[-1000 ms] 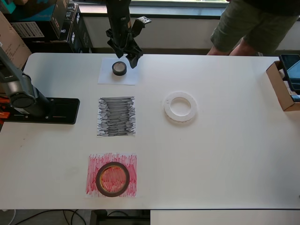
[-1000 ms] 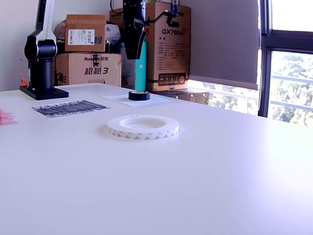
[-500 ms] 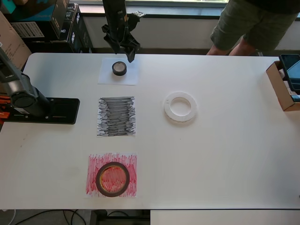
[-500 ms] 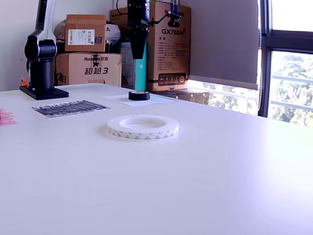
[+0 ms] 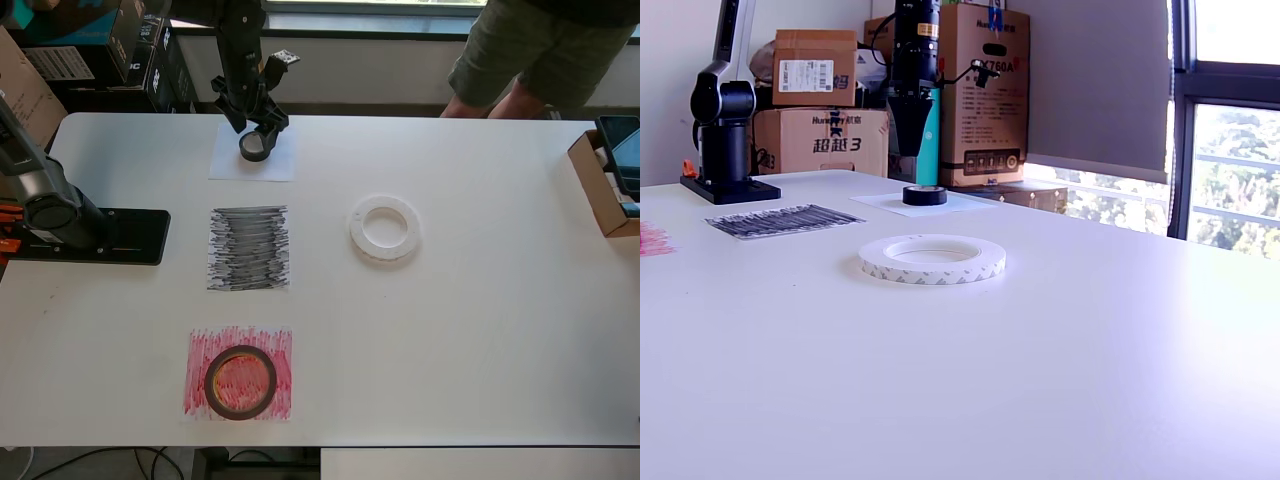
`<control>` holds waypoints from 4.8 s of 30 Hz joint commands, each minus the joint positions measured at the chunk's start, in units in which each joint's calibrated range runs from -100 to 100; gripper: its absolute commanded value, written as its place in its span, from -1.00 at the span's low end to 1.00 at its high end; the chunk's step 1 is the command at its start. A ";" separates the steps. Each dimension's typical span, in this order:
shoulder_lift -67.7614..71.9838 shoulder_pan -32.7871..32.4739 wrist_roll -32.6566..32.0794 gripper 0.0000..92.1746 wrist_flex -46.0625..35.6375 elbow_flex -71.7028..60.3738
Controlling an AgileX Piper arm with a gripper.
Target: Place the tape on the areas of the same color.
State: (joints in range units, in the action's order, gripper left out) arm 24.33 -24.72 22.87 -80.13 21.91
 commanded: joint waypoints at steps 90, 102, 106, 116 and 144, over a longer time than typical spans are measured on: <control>-15.81 2.22 3.40 -0.97 -17.41 -6.96; -17.22 24.95 20.02 -0.97 3.55 7.67; -17.12 27.24 20.75 -0.97 7.03 11.76; -16.94 28.66 20.67 -0.97 14.07 17.49; -5.15 23.61 20.10 -0.89 21.11 23.85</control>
State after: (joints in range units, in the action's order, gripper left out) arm 19.41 -1.23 42.68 -59.49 46.00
